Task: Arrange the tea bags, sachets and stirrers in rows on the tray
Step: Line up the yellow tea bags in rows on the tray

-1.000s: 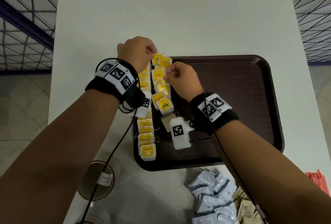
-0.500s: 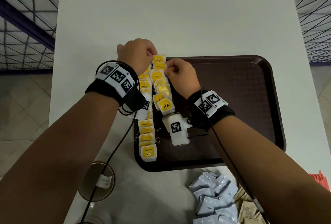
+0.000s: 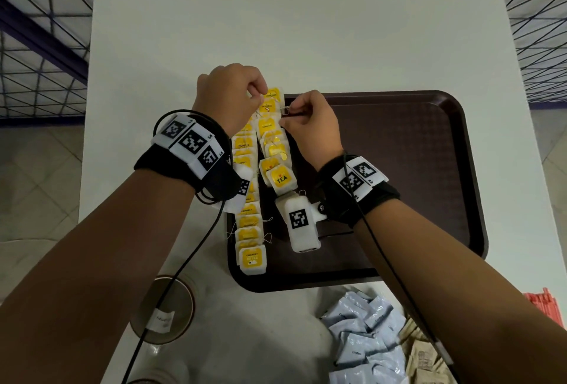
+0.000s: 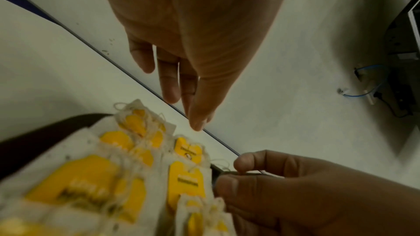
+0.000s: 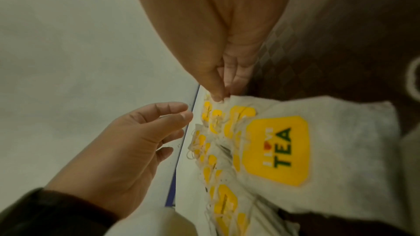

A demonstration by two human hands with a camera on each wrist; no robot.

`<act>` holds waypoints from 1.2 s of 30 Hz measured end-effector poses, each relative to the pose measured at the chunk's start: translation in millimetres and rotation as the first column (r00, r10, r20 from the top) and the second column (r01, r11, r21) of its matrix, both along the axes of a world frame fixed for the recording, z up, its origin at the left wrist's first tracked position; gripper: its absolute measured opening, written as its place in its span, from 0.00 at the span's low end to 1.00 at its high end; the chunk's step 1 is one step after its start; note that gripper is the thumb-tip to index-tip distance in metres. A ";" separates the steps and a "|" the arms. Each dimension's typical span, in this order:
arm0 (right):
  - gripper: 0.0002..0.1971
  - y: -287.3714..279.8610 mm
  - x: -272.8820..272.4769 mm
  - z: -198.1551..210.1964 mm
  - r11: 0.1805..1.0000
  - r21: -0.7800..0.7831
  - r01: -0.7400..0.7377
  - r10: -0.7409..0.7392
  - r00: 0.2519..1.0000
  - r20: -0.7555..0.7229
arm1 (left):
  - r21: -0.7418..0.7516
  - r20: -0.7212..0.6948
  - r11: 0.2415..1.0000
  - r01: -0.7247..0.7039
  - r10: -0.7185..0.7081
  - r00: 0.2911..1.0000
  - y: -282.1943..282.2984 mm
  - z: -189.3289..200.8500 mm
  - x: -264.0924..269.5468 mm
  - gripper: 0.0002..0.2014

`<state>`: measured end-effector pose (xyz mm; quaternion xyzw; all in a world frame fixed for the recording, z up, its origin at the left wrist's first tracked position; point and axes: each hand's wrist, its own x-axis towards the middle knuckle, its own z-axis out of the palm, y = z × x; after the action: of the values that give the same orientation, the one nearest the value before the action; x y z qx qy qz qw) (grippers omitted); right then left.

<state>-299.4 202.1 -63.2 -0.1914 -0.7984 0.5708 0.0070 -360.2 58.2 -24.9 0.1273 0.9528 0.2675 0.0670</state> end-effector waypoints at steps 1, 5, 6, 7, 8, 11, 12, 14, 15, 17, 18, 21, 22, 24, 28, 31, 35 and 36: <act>0.12 -1.4 -0.8 -0.5 1.000 -0.004 0.000 0.000 1.000 0.002 | -0.005 0.003 1.000 -0.001 0.001 1.000 0.0 -0.9 1.4 0.06; 0.13 -6.7 -4.7 -0.4 1.000 -0.026 -0.014 0.014 1.000 0.002 | -0.052 0.026 0.999 -0.001 0.002 1.000 -3.2 -4.6 4.2 0.06; 0.13 -7.9 -4.8 0.1 0.999 -0.031 -0.016 0.016 1.000 -0.013 | -0.076 0.034 0.997 0.012 -0.010 0.999 -3.7 -4.6 4.6 0.07; 0.13 -8.6 -4.5 0.6 0.999 -0.036 -0.015 0.014 0.999 -0.038 | -0.103 0.038 0.994 0.031 -0.027 0.999 -3.6 -4.4 5.3 0.07; 0.12 -9.0 -4.2 1.0 0.999 -0.038 -0.011 0.009 0.998 -0.067 | -0.133 0.040 0.990 0.053 -0.048 0.998 -3.3 -4.1 5.6 0.07; 0.13 -8.8 -3.9 1.9 1.000 -0.015 -0.021 0.019 0.993 -0.117 | -0.224 0.039 0.969 0.103 -0.097 0.995 -0.4 -1.8 5.6 0.07; 0.12 -8.7 -3.5 2.1 1.000 -0.003 -0.031 0.030 0.992 -0.119 | -0.245 0.041 0.963 0.112 -0.105 0.994 0.5 -1.0 5.2 0.06; 0.12 -7.9 -2.3 1.7 1.000 -0.003 -0.031 0.030 0.993 -0.118 | -0.273 0.050 0.954 0.125 -0.116 0.992 2.4 0.8 4.2 0.05; 0.11 -7.1 -1.7 1.4 1.000 -0.013 -0.025 0.023 0.992 -0.121 | -0.284 0.055 0.950 0.129 -0.118 0.991 3.2 1.6 3.8 0.04; 0.10 -4.8 -1.7 0.7 1.000 -0.021 -0.014 0.012 0.993 -0.117 | -0.305 0.060 0.943 0.135 -0.123 0.991 4.1 2.6 3.0 0.04; 0.09 -3.3 -2.5 0.1 1.000 -0.010 -0.010 0.009 0.995 -0.099 | -0.313 0.058 0.940 0.133 -0.121 0.991 3.9 2.9 2.4 0.05; 0.06 0.7 -5.9 -1.8 0.995 0.088 -0.040 0.043 0.999 -0.033 | -0.328 0.015 0.940 0.091 -0.091 0.996 3.0 3.5 0.8 0.07; 0.07 0.8 -6.4 -1.9 0.992 0.106 -0.063 0.066 0.998 -0.022 | -0.333 0.001 0.940 0.078 -0.083 0.997 2.6 3.2 0.4 0.07; 0.08 -0.1 -6.6 -1.5 0.989 0.118 -0.087 0.088 0.996 -0.009 | -0.338 -0.005 0.939 0.067 -0.073 0.997 2.4 1.5 0.4 0.08; 0.06 1.2 -2.4 1.0 0.986 0.161 -0.043 0.045 0.999 -0.013 | -0.333 0.004 0.940 0.074 -0.077 0.997 6.0 -1.3 1.3 0.08; 0.02 2.1 5.4 5.0 0.982 0.166 -0.091 0.088 0.996 0.028 | -0.337 -0.003 0.938 0.086 -0.093 0.996 8.1 0.6 2.1 0.07; 0.07 4.9 15.8 6.4 0.982 0.128 -0.142 0.129 0.986 0.109 | -0.270 -0.030 0.961 0.059 -0.069 0.997 2.0 6.7 5.4 0.07; 0.09 5.1 18.1 7.3 0.985 0.083 -0.152 0.141 0.982 0.122 | -0.254 -0.030 0.965 0.062 -0.072 0.997 0.3 8.7 7.8 0.07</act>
<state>-281.2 207.2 -55.9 -0.1643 -0.8349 0.5202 -0.0726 -352.4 58.6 -16.2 0.1550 0.9754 0.1387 0.0732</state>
